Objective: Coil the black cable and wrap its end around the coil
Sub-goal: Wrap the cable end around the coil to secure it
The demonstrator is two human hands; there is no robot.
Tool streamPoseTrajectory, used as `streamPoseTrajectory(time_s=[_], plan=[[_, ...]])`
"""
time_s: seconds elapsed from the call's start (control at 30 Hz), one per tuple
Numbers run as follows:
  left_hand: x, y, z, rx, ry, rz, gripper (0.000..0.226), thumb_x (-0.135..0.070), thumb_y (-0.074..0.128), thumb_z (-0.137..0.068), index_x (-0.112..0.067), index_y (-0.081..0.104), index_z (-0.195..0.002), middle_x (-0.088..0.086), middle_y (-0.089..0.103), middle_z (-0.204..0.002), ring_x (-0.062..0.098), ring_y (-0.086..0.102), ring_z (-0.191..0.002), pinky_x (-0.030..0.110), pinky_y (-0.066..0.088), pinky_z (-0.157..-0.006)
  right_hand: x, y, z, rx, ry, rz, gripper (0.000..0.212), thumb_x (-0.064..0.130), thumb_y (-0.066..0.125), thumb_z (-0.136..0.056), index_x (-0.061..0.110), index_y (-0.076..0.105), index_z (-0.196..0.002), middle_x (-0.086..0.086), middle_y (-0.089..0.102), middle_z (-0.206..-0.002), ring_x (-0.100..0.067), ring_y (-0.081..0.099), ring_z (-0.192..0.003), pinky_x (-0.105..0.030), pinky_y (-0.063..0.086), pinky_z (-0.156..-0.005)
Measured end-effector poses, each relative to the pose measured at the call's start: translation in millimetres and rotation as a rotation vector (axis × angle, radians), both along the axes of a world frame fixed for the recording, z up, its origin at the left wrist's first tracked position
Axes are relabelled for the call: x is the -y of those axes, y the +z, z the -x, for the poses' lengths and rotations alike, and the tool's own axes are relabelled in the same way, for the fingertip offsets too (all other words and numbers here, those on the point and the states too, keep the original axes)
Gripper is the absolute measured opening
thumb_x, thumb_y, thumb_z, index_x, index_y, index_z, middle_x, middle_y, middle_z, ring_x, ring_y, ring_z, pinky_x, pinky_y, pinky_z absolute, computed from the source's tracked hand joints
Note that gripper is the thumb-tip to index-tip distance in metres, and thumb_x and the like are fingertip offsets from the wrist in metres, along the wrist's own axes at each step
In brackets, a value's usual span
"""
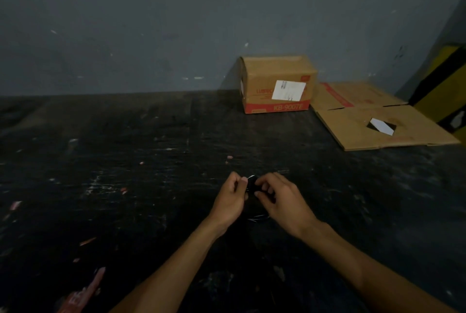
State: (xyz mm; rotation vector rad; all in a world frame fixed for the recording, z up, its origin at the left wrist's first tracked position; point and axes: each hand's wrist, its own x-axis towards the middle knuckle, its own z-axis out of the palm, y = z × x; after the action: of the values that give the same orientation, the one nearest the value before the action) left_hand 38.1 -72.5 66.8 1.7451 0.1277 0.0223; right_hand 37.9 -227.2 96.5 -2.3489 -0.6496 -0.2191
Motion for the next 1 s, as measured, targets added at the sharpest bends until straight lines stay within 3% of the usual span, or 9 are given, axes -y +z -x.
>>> streamPoseTrajectory(time_s=[0.13,0.23,0.33,0.53,0.77,0.83,1.0], plan=[[2.1,5.0,2.6,0.011,-0.017,0.020,0.028,-0.036,0.040,-0.102,-0.021,0.046,-0.079,0.000,0.049,-0.071,0.006,0.047,-0.061,0.025,0.041,-0.059,-0.7,-2.3,-1.0,-0.012,-0.036,-0.017,0.030,0.016,0.070,-0.084,0.023,0.060,-0.111,0.009,0.051,-0.092,-0.004,0.049,-0.083,-0.017,0.044,-0.075],[3.4,7.7,4.5,0.051,-0.046,-0.010,0.029,-0.036,0.042,-0.102,-0.015,0.046,-0.082,0.005,0.048,-0.072,0.011,0.046,-0.064,0.030,0.040,-0.061,-0.6,-3.6,-1.5,-0.016,-0.054,-0.047,0.037,0.015,0.070,-0.083,0.023,0.058,-0.118,0.005,0.052,-0.092,-0.006,0.050,-0.081,-0.018,0.044,-0.075],[3.8,6.6,3.5,0.056,-0.046,-0.037,0.028,-0.035,0.043,-0.101,-0.013,0.047,-0.084,0.004,0.049,-0.071,0.013,0.046,-0.065,0.033,0.040,-0.062,-0.3,-4.4,-1.1,-0.029,-0.061,-0.080,0.044,0.014,0.071,-0.083,0.023,0.058,-0.123,0.004,0.052,-0.091,-0.002,0.050,-0.077,-0.008,0.040,-0.071],[2.4,3.7,3.7,0.064,-0.064,-0.093,0.027,-0.037,0.043,-0.101,-0.027,0.046,-0.076,-0.002,0.051,-0.070,0.011,0.049,-0.068,0.032,0.041,-0.061,0.7,-1.7,-2.4,-0.053,-0.060,-0.156,0.030,0.019,0.070,-0.085,0.030,0.058,-0.111,0.006,0.056,-0.083,-0.004,0.054,-0.075,-0.011,0.042,-0.064],[3.7,8.0,3.2,0.033,-0.051,-0.055,0.028,-0.034,0.041,-0.102,-0.014,0.047,-0.084,0.004,0.050,-0.073,0.008,0.048,-0.064,0.025,0.040,-0.060,-2.3,-2.3,0.1,0.012,-0.082,-0.123,0.025,0.016,0.068,-0.087,0.026,0.065,-0.110,0.010,0.051,-0.084,0.000,0.052,-0.076,-0.007,0.040,-0.065],[4.5,9.5,3.5,0.030,-0.034,-0.026,0.027,-0.031,0.041,-0.103,-0.017,0.046,-0.081,0.002,0.049,-0.071,0.006,0.046,-0.060,0.022,0.039,-0.058,-3.9,-3.6,2.9,0.064,-0.075,-0.106,0.021,0.015,0.067,-0.087,0.023,0.068,-0.107,0.007,0.052,-0.089,-0.003,0.053,-0.076,-0.012,0.044,-0.070],[3.2,12.3,5.4,0.007,-0.030,-0.056,0.027,-0.033,0.042,-0.102,-0.018,0.047,-0.081,0.001,0.051,-0.071,0.011,0.045,-0.064,0.030,0.038,-0.061,-4.7,-4.0,5.0,0.114,-0.056,-0.066,0.011,0.013,0.066,-0.087,0.018,0.065,-0.097,0.004,0.053,-0.092,-0.009,0.055,-0.081,-0.024,0.049,-0.073]])
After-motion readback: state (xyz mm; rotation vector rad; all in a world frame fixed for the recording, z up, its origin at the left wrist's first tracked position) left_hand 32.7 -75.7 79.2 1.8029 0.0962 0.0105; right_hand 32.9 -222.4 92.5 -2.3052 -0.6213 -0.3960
